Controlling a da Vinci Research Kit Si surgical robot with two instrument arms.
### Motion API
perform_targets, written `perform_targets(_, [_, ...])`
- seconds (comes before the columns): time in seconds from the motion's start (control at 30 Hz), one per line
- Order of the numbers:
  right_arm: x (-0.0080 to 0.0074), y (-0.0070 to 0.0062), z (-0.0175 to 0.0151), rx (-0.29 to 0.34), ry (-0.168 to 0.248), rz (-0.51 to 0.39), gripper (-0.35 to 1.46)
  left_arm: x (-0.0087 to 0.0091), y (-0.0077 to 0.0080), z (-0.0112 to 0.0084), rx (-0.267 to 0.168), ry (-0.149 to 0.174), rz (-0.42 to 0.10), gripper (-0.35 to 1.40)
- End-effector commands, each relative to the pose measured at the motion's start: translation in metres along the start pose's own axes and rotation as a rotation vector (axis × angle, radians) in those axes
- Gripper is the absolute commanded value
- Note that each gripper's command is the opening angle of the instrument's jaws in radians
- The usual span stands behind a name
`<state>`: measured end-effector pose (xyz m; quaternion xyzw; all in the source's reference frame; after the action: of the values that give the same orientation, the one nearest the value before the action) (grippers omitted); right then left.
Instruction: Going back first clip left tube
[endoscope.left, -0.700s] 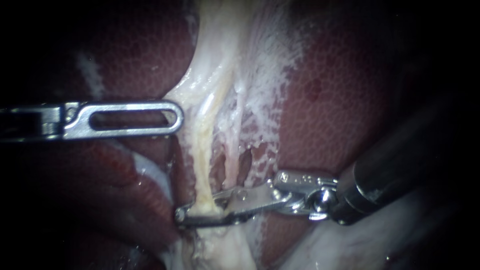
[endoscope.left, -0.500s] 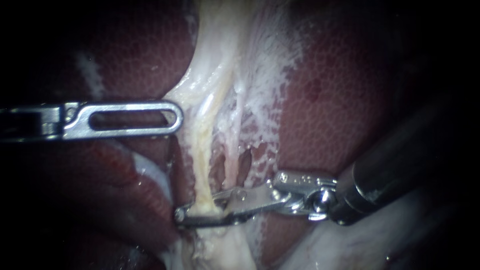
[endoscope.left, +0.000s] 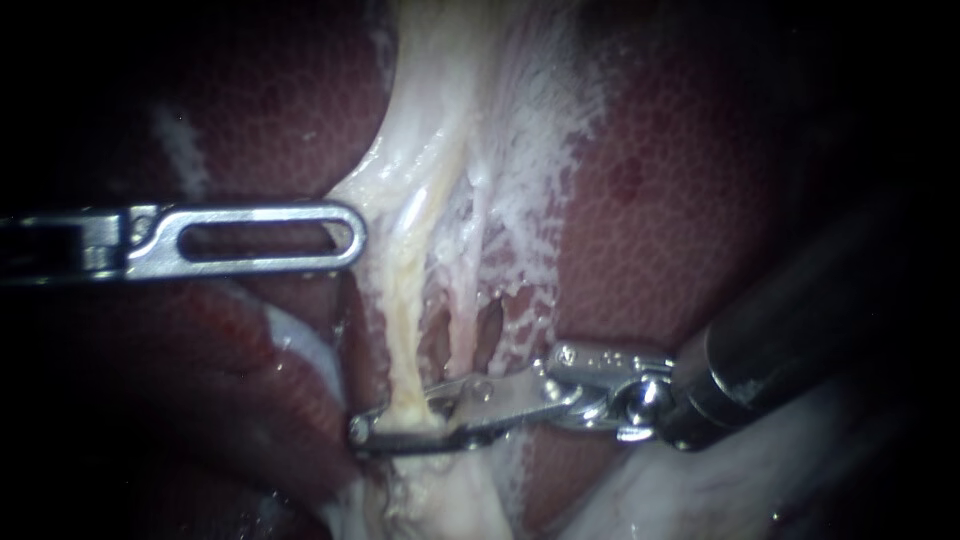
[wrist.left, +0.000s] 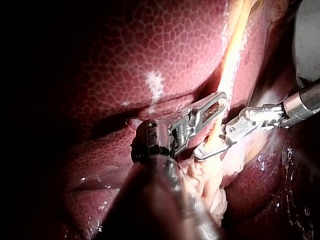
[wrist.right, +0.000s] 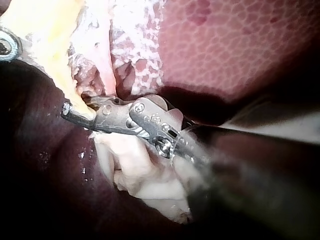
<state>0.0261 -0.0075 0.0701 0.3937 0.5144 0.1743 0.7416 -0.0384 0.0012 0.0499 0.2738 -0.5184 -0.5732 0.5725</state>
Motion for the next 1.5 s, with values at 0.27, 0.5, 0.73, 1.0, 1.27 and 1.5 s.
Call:
perform_targets(0.27, [0.0001, 0.0003, 0.0, 0.001, 0.002, -0.052, 0.41, 0.0, 0.0, 0.0, 0.0, 0.0, 0.0, -0.35])
perform_targets(0.5, [0.0004, 0.0007, -0.0001, 0.007, 0.007, -0.15, 0.53, 0.0001, -0.0001, 0.0, -0.001, 0.0, 0.0, -0.35])
perform_targets(0.73, [0.0014, 0.0007, -0.0021, -0.015, 0.016, -0.19, 0.56, 0.0001, -0.0001, 0.0, -0.001, 0.0, 0.0, -0.35])
perform_targets(1.0, [0.0024, 0.0004, -0.005, -0.025, 0.022, -0.197, 0.56, 0.0001, -0.0001, 0.0, -0.001, -0.001, 0.0, -0.35])
perform_targets(1.27, [0.0023, -0.0001, -0.0077, -0.031, 0.025, -0.2, 0.56, 0.0001, -0.0001, -0.0001, 0.0, 0.0, 0.0, -0.35])
perform_targets(1.5, [0.0034, -0.0004, -0.0125, -0.086, 0.036, -0.227, 0.6, 0.0001, 0.0, 0.0, 0.0, 0.0, 0.001, -0.35])
